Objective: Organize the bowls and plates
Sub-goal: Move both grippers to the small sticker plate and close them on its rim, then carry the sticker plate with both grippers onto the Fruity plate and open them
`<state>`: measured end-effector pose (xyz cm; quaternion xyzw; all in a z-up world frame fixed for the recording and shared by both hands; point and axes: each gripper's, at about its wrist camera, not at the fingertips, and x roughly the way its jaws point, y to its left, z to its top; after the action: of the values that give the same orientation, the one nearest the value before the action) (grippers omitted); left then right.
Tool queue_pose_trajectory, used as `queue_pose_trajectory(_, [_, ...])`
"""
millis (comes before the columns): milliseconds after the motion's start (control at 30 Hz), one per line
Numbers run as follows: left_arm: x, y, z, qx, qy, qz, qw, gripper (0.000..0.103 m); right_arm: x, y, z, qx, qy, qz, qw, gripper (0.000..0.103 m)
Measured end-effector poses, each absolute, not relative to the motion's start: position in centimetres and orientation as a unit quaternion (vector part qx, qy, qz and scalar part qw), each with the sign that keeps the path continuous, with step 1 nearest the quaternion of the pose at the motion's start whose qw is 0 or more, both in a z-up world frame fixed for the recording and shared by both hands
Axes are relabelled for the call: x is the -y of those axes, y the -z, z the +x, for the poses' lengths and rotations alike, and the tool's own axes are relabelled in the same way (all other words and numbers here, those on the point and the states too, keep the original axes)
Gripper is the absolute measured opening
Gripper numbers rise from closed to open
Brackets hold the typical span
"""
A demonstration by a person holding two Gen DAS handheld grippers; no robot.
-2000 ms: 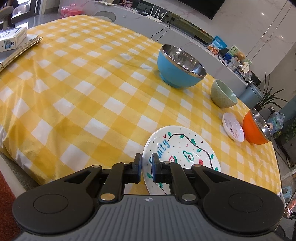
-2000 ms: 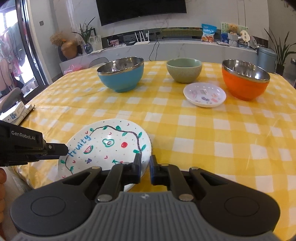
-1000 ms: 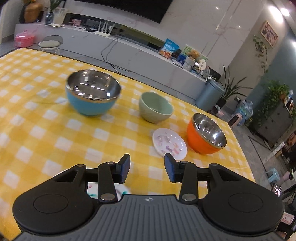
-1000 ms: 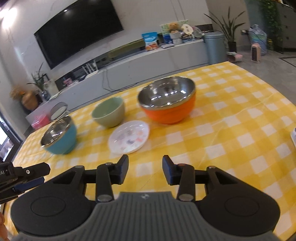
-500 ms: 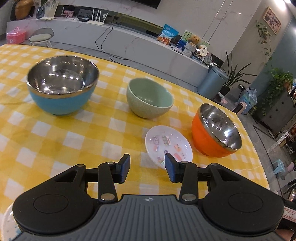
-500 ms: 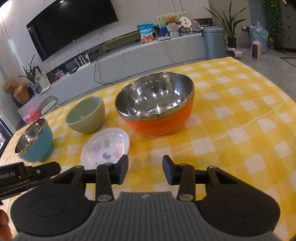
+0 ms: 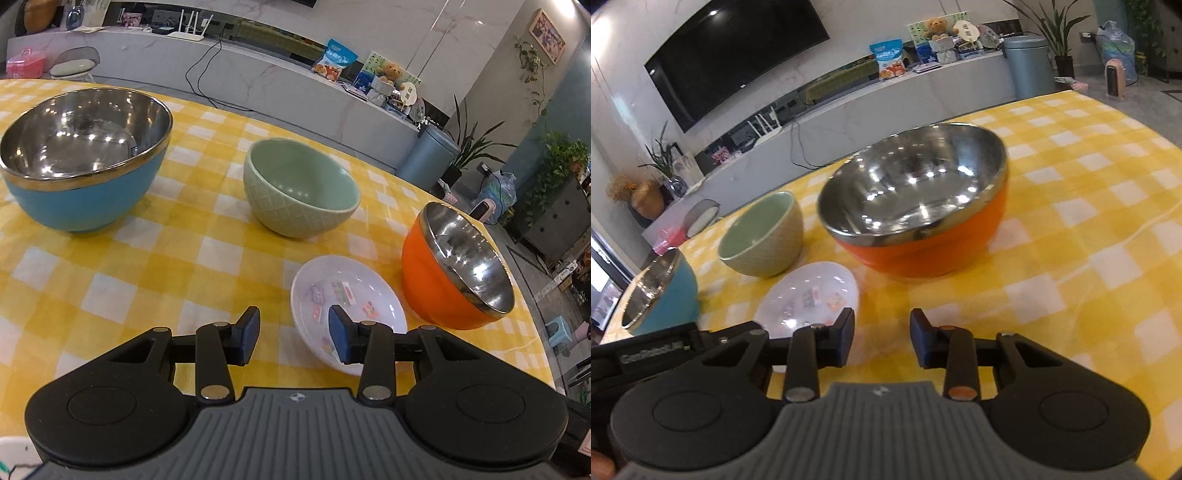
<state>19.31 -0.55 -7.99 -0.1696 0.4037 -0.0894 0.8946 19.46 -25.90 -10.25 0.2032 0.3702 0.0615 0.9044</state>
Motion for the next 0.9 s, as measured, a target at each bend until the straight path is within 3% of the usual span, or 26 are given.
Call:
queue_pose_trajectory(167, [0.8,8.1,19.6,-0.401,0.094,-0.16,0.897,0.03,24.9,10.7,19.7,-0.368,-0.073,0.199,0.905,0.02])
queue_pose_trajectory(233, [0.9,8.2,19.6,-0.4,0.095,-0.156,0.898,0.02,24.7,10.8,19.8,-0.368,-0.077,0.201,0.904,0.012])
queue_pose_trajectory(367, [1.1,8.2,19.7,-0.401,0.095,-0.145,0.9,0.008,24.1,10.8,19.7,-0.367,-0.079,0.198,0.905,0.008])
queue_pose_trajectory(900, [0.5,4.4,16.7,-0.403,0.073,-0.12,0.904,0.006,23.4,7.8,17.7,-0.373,-0.093,0.194,0.903,0.004])
